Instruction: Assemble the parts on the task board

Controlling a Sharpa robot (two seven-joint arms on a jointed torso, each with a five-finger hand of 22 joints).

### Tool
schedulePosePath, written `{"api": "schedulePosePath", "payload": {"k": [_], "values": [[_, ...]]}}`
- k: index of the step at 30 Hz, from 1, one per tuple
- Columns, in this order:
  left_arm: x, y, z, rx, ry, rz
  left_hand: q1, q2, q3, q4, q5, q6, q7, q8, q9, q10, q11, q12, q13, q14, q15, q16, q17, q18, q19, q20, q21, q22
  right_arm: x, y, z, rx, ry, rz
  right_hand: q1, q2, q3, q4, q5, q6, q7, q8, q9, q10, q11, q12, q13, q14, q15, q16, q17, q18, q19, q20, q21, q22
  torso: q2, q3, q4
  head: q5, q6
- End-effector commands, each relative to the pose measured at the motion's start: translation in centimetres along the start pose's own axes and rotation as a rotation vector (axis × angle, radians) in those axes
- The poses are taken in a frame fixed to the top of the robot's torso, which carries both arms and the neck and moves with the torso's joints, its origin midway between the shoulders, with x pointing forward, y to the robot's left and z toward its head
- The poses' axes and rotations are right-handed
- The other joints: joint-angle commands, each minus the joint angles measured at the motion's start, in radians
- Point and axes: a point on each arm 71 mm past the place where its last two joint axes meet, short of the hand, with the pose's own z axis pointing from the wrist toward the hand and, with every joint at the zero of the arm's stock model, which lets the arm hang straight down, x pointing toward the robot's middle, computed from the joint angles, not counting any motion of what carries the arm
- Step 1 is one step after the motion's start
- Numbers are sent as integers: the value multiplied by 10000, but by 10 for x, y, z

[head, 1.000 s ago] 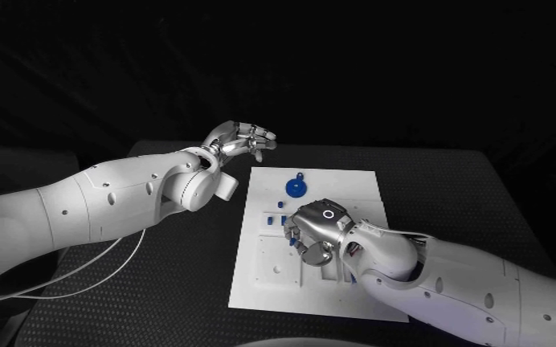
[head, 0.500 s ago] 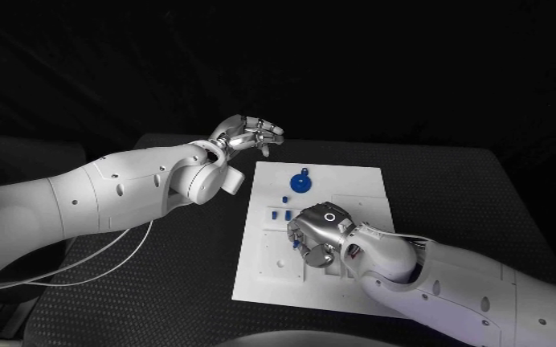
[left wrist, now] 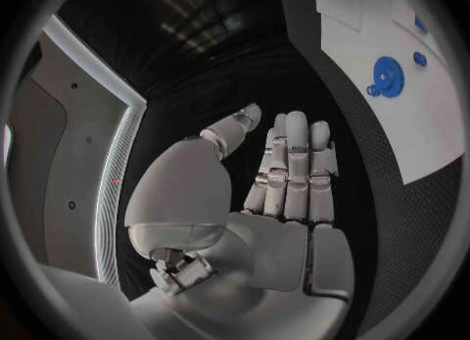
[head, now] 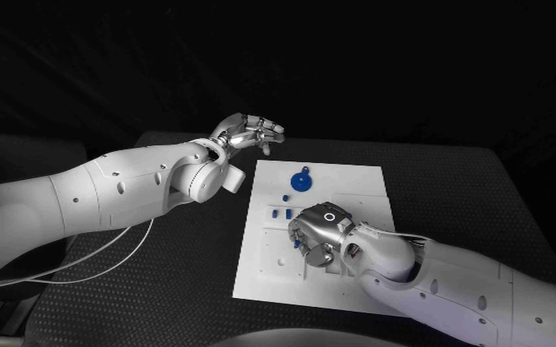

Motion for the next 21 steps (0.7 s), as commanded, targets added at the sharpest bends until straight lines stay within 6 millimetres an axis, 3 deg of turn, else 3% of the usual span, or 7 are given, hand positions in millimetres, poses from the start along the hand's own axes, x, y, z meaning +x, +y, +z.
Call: {"api": "schedulePosePath", "payload": {"k": [1, 21], "values": [[2, -2, 1, 64, 90, -85, -93, 15, -48, 13, 65, -71, -11, -57, 10, -74, 19, -18, -11, 15, 72, -36, 17, 144, 42, -88, -62, 15, 2, 2, 1, -131, 125, -142, -34, 63, 11, -57, 17, 67, 15, 40, 8, 70, 23, -70, 11, -16, -53, -14, 15, 313, -32, -51, 59, 215, 0, -1, -6, 1, -20], [4, -2, 0, 53, 186, -121, -107, 17, -54, 20, 63, -88, -4, -67, 14, -88, 22, -15, -10, 15, 75, -45, 24, 147, 48, -85, -74, 22, 16, 2, 4, -82, 405, -280, -53, 79, 19, -94, 18, 72, 15, 28, 6, 82, 24, -100, 20, -12, -53, -36, 54, 313, -48, -52, 86, 210, 1, 10, 0, 11, -49]]}}
